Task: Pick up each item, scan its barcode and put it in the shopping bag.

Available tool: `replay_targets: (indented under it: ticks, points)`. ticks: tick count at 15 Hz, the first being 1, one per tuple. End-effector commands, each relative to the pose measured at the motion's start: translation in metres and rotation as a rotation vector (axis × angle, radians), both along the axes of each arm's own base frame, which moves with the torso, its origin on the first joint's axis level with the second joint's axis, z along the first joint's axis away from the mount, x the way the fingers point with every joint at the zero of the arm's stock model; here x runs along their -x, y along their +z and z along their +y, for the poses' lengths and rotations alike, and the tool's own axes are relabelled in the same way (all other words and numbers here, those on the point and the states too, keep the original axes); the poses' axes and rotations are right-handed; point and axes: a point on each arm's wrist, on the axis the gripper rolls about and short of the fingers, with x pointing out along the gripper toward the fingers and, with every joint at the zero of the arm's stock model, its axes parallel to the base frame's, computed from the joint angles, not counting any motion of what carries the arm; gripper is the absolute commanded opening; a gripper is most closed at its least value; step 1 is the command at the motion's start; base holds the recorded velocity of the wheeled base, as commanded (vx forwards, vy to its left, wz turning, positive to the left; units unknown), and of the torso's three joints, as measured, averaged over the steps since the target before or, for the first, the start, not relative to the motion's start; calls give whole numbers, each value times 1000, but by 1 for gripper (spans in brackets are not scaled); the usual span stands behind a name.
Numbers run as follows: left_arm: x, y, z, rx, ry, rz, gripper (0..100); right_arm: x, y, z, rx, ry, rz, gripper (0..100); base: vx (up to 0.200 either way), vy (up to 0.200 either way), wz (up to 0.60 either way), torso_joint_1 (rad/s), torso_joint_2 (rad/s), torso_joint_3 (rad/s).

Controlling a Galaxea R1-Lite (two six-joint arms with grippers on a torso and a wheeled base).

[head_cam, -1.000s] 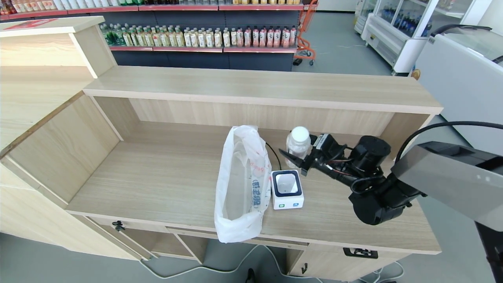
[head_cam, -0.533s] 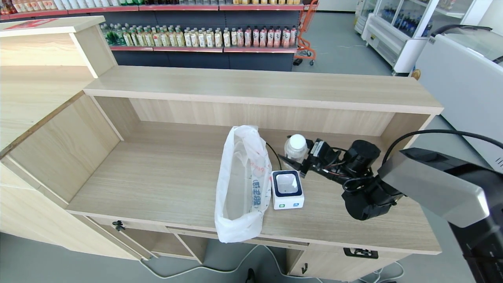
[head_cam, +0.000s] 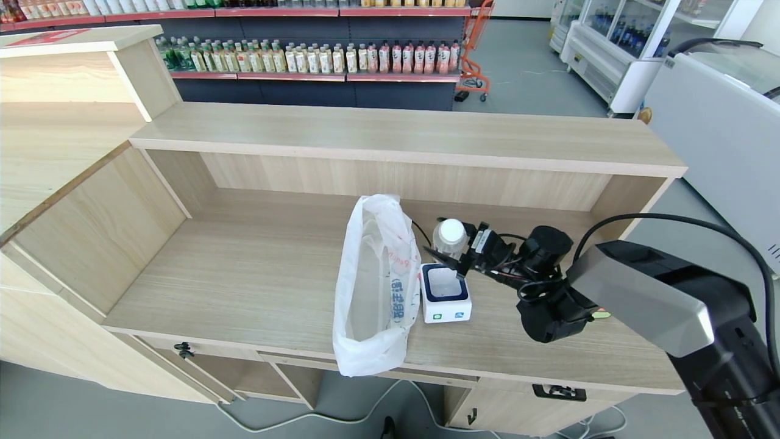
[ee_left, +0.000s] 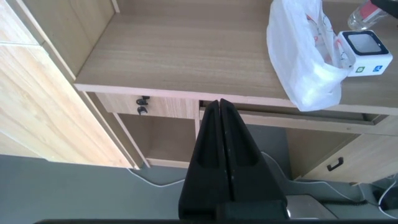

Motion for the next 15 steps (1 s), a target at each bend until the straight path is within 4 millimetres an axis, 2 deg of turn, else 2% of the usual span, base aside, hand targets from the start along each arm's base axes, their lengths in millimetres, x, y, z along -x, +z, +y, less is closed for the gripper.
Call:
replay_targets:
  ticks: [1, 6, 15]
  points:
    - [0, 0, 0, 0, 1, 0, 0, -3, -8, 4, 2, 7, 9, 0, 0, 0, 0, 0, 0, 0]
    - [0, 0, 0, 0, 1, 0, 0, 7, 0, 5, 17, 5, 2, 0, 0, 0, 0, 0, 0, 0]
    - [0, 0, 0, 0, 0, -2, 0, 16, -8, -2, 54, -6, 19, 0, 0, 0, 0, 0, 0, 0]
